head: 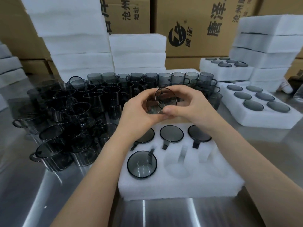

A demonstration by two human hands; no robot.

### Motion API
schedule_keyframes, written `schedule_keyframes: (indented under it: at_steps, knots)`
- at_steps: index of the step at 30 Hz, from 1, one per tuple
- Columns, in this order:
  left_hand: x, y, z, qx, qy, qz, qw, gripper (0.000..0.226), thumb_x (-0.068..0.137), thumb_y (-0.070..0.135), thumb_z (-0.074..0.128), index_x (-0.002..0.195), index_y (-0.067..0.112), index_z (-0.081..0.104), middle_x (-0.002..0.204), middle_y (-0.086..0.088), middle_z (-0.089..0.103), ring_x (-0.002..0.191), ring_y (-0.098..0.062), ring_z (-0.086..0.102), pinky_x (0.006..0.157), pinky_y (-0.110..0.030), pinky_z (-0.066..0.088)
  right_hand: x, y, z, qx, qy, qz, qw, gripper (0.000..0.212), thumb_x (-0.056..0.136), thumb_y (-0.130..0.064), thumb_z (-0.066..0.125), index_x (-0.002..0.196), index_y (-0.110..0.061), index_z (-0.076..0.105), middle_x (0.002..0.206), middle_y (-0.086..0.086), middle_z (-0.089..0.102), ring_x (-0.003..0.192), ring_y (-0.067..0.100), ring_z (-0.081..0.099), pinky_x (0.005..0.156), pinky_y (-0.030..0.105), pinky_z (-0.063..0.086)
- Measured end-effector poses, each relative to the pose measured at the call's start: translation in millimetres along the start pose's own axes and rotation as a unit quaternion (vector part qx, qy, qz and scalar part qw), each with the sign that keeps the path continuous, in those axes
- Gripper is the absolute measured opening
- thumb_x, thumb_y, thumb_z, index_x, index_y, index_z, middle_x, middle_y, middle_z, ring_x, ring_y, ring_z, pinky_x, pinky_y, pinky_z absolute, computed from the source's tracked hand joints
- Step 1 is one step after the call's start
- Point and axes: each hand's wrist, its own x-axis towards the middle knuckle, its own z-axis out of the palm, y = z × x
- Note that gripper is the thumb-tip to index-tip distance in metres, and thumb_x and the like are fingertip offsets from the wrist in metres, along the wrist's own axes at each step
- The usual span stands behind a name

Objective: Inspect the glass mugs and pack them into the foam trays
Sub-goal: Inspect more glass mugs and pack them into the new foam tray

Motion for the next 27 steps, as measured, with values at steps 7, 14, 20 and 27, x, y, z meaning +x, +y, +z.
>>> schedule_keyframes:
  at_steps: [7,14,20,27]
  knots:
    - [-3.0,-0.9,1.5,0.081,-0.032,0.03,0.996,0.065,0.059,0.019,0.092,0.116,0.036,0.065,0.102,0.023,0.069,0.094,0.006,0.064,0.082,-0.012,0.05,-0.1,0.6,5.4,-0.086,0.047,0.03,0.995,0.041,0.061,-0.042,0.083,0.083,-0.022,0.055,0.09,-0.001,0.068,0.078,0.006,0.065,0.064,0.03,0.059]
    - [-3.0,-2.0,0.9,0.088,-0.039,0.051,0.994,0.065,0.06,0.015,0.092,0.112,0.036,0.06,0.104,0.027,0.065,0.1,0.01,0.06,0.085,-0.005,0.043,1.8,-0.3,7.0,0.0,0.083,0.037,0.996,0.026,0.086,-0.03,0.072,0.072,-0.017,0.054,0.069,-0.004,0.066,0.068,0.01,0.062,0.059,0.024,0.049]
    - [0.7,-6.1,-1.4,0.004,-0.019,0.018,1.0,0.073,0.061,0.005,0.09,0.126,0.021,0.062,0.117,0.009,0.068,0.111,-0.006,0.063,0.1,-0.028,0.049,2.2,0.0,-1.6,0.151,0.034,0.114,0.981,0.018,0.093,-0.028,0.058,0.096,-0.013,0.069,0.103,0.015,0.069,0.089,0.032,0.065,0.083,0.05,0.053]
    - [1.9,-10.1,-5.3,-0.058,-0.012,-0.027,0.998,0.06,0.064,-0.001,0.087,0.116,0.022,0.066,0.107,0.011,0.073,0.102,-0.004,0.068,0.087,-0.02,0.053,0.3,2.6,-6.8,0.215,-0.073,0.116,0.967,0.054,0.084,-0.007,0.058,0.137,-0.001,0.05,0.135,0.023,0.056,0.108,0.026,0.062,0.096,0.045,0.053]
